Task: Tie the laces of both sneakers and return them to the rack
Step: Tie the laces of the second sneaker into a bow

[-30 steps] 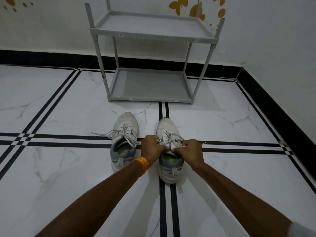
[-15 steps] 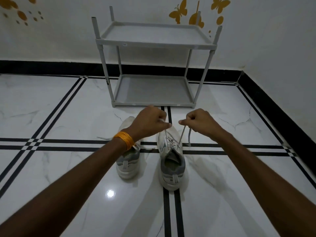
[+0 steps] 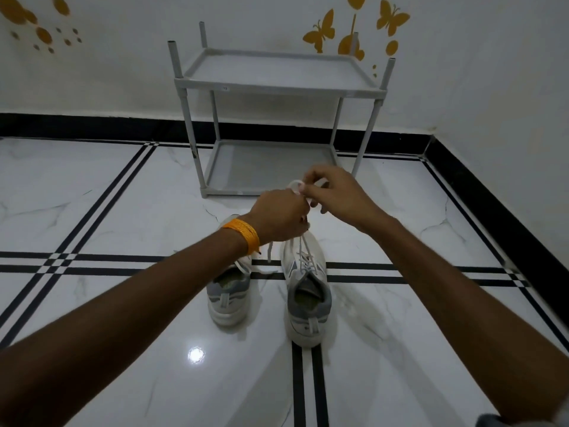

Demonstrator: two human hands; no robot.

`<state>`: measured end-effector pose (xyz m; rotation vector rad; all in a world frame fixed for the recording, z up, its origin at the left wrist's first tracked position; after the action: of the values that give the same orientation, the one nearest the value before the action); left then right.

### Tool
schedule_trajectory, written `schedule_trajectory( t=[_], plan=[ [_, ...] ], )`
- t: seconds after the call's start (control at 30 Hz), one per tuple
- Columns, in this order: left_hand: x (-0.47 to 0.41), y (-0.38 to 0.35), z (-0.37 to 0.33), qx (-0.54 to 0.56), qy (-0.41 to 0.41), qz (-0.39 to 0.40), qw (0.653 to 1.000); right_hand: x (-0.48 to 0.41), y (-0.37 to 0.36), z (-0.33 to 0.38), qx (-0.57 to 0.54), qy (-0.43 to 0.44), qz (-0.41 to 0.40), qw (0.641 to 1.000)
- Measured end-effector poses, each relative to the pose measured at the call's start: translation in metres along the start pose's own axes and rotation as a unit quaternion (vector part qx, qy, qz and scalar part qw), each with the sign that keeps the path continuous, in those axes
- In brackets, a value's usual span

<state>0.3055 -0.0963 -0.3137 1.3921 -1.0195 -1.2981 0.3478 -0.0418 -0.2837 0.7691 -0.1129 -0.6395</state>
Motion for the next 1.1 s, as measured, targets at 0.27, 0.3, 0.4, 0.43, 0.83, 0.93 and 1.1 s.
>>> schedule_trajectory(
  t=[0.27,0.3,0.4,0.43,0.83,0.93,1.1],
  plan=[
    [0.022,-0.03,0.023,0.531,0.216,0.045,0.818,0.028,-0.033,-0.041,-0.022,-0.079,0.073,0.994],
    [0.023,-0.029,0.024,0.543,0.221,0.041,0.809,0.027,-0.026,-0.039,-0.028,-0.062,0.041,0.997],
    [0.027,-0.028,0.028,0.554,0.23,0.04,0.799,0.025,-0.011,-0.039,-0.086,-0.058,0.031,0.994],
    [0.028,-0.03,0.029,0.557,0.229,0.045,0.797,0.026,-0.012,-0.039,-0.101,-0.066,0.045,0.992],
    [0.024,-0.051,0.009,0.461,0.199,-0.043,0.864,0.018,-0.012,0.037,-0.327,-0.057,0.086,0.94],
    [0.028,-0.025,0.015,0.346,0.197,-0.161,0.903,0.011,0.0,0.024,-0.416,-0.077,0.035,0.906],
    [0.04,0.004,0.006,0.201,0.115,-0.257,0.938,0.006,-0.006,-0.029,-0.585,-0.156,-0.03,0.795]
  ],
)
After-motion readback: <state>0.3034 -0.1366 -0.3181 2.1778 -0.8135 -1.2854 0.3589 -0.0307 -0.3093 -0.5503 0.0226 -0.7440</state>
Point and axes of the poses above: each hand's wrist, its own x-axis away from the middle knuckle, its own y-axis out of the back of the hand, z = x × y, the point moved 10 cm from there along -x, towards the middle knuckle, and after that the axes turned 6 degrees about -y, right-handed, at the moved point
